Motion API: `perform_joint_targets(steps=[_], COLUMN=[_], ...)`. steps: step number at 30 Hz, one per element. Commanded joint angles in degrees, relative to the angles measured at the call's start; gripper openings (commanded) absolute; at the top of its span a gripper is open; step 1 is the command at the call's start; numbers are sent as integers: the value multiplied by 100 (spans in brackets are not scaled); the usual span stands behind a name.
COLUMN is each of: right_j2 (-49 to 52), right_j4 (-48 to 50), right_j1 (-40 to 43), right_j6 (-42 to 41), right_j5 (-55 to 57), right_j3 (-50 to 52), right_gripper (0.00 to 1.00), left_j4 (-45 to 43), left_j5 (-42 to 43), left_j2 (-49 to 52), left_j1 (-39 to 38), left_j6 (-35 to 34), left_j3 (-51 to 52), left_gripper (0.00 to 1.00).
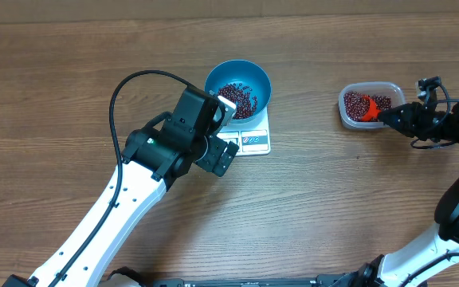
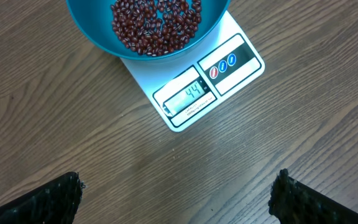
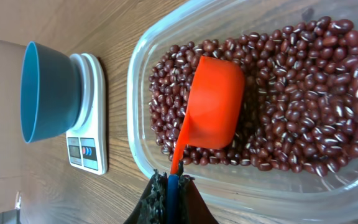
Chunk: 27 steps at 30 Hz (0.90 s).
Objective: Scoop item into bowl and weigh 150g on scale
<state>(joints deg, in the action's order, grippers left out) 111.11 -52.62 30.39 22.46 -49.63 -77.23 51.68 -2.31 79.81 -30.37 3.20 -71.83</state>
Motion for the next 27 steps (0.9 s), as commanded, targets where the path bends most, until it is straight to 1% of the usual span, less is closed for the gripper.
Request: perform_joint_targets(steps=[1,12,25,27], right_j2=[59,59,59,57], right_j4=[20,-76,-234,-236], right_j1=[92,437,699,761], right_j6=[-15,-13,-20,-155], right_j5=[-603,-1005,-1217,-1263], right_j3=[46,46,46,46], right_gripper=[4,4,4,4], left_j4=[-7,-7,-7,-7], left_j5=[44,44,44,44], left_j2=[-118,-118,-118,-118], left_j1=[-2,-2,-2,-2], left_j6=[85,87,87,87], left_j3=[-33,-33,-33,-33], left_gripper=[100,100,100,100])
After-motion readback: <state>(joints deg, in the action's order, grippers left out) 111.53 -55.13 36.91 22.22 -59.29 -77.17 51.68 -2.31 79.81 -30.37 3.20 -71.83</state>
